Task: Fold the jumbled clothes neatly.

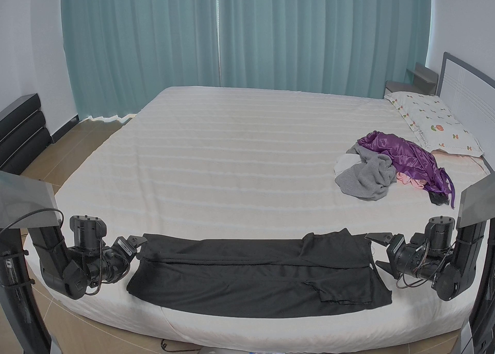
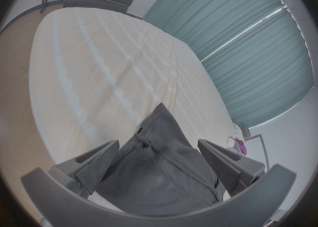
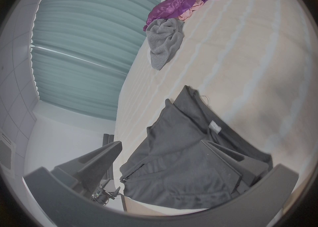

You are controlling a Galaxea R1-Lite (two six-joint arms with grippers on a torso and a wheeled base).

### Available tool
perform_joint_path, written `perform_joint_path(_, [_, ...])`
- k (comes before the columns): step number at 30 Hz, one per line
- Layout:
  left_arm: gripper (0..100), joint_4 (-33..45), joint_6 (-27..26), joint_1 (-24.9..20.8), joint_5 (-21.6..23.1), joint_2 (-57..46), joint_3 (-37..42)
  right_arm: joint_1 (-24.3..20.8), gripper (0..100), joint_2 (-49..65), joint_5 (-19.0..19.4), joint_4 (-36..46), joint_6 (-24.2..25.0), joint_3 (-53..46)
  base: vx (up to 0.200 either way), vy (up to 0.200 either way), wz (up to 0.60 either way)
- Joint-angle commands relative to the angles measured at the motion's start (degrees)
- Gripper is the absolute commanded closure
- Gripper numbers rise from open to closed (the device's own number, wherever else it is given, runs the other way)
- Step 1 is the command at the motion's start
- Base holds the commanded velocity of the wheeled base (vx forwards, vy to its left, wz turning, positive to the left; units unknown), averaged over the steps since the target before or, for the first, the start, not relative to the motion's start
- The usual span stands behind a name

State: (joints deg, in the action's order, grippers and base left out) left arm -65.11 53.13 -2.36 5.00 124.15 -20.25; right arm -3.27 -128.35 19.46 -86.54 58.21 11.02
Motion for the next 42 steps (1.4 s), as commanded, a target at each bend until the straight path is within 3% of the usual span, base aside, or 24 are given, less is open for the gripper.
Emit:
perform_joint_path(1, [0,-0.28,0.4,-0.45,0.45,-1.19,2.23,-0.86,0,-1.02,-0.21,-3.2,2.26,-3.64,0.0,0.0,0.0])
perform_joint_path(12, [0,-2.57,-2.33,-2.56,-0.34,2.94,3.37,-2.27,0,-1.9,-0.21,-3.28,2.61,-4.52,0.0,0.0,0.0])
perform_joint_path(15, [0,-4.5,-6.28,-3.26,-2.54,5.49,3.99,-2.27,0,-1.99,-0.21,-3.28,2.52,-4.52,0.0,0.0,0.0])
perform_joint_path(21, [0,-7.31,-7.51,-4.05,-7.72,8.21,4.34,-2.8,0,-2.25,-0.21,-3.28,2.43,-4.6,0.0,0.0,0.0])
perform_joint_path(31, [0,-10.12,-9.01,-3.0,-7.28,10.06,4.08,-2.89,0,-2.34,-0.3,-3.28,2.35,-4.6,0.0,0.0,0.0])
perform_joint_path(32, [100,-10.21,-9.71,-2.91,-7.28,10.32,4.43,-2.89,0,-2.34,-0.3,-3.28,2.35,-4.6,0.0,0.0,0.0])
perform_joint_path(42, [100,-10.56,-10.59,-1.06,-8.6,9.71,6.45,-2.89,0,-2.34,-0.3,-3.28,2.35,-4.69,0.0,0.0,0.0])
